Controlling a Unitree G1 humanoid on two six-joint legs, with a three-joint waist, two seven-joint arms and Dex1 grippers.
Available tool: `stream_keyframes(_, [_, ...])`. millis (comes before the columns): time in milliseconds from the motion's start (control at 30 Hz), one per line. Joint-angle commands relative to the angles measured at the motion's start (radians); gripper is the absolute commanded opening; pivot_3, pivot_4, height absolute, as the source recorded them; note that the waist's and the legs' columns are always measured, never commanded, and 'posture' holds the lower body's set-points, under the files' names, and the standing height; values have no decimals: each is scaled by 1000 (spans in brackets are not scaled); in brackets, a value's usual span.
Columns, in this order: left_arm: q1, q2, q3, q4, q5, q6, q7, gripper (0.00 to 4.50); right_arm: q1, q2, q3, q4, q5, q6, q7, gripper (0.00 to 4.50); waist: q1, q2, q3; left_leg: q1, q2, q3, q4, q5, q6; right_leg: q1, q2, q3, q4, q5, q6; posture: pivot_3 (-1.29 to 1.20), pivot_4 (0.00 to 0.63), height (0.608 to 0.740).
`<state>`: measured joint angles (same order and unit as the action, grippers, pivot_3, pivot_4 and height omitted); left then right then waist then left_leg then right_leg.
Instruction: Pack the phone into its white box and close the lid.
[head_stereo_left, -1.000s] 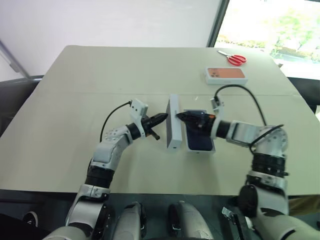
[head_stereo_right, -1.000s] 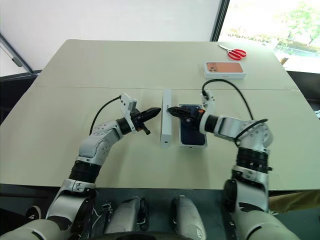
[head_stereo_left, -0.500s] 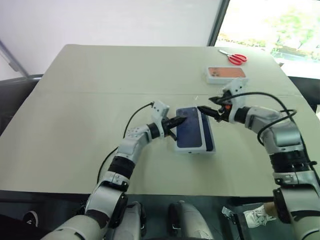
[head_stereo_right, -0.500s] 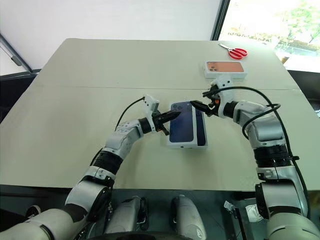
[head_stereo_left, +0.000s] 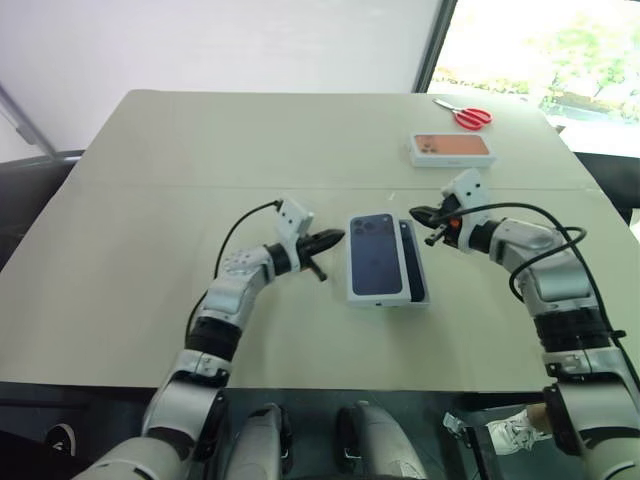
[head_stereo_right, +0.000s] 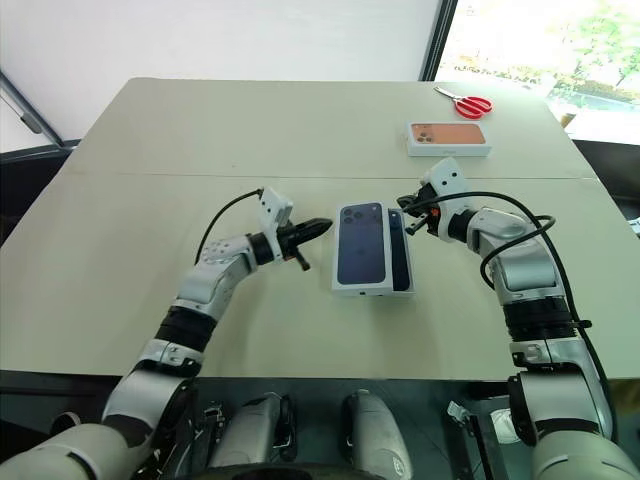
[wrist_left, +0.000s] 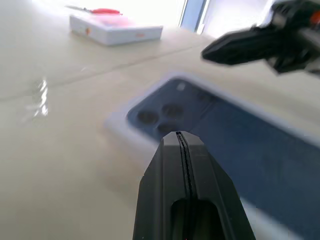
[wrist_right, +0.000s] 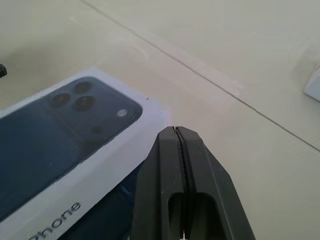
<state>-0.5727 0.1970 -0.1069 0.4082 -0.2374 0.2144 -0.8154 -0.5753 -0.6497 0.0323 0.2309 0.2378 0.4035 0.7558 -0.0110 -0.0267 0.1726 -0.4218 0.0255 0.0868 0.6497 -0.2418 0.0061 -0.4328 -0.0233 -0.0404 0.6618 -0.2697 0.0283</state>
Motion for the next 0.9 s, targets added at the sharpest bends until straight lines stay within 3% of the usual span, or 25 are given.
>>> stream_keyframes(33, [-2,15,-27,-38,18,10,-27,0,33,-60,12,-62,-33,-57,75,33,6,0,0,0,-1,0,0,0,0,0,-1,0,0,0,0,0,150,740])
stream_keyframes(300, [-22,-66,-108,68,67,25,-38,0,152,-120,-55,-164,17,-8,147,33,27,1,0,1,-1,0,4,-1,1,3,-2,0,0,0,0,0,150,740])
stream_keyframes(600, [-118,-181,-119,245,108,-67,-56,0,188,-123,-96,-233,34,43,118,33,27,1,0,3,-2,0,4,-1,1,5,-2,-1,0,0,0,0,150,740])
stream_keyframes(900, [-127,-223,-84,218,91,-69,-44,0,228,-138,-63,-227,-31,-8,120,33,27,1,0,3,-2,0,4,-1,2,5,-2,-1,0,0,1,0,150,740])
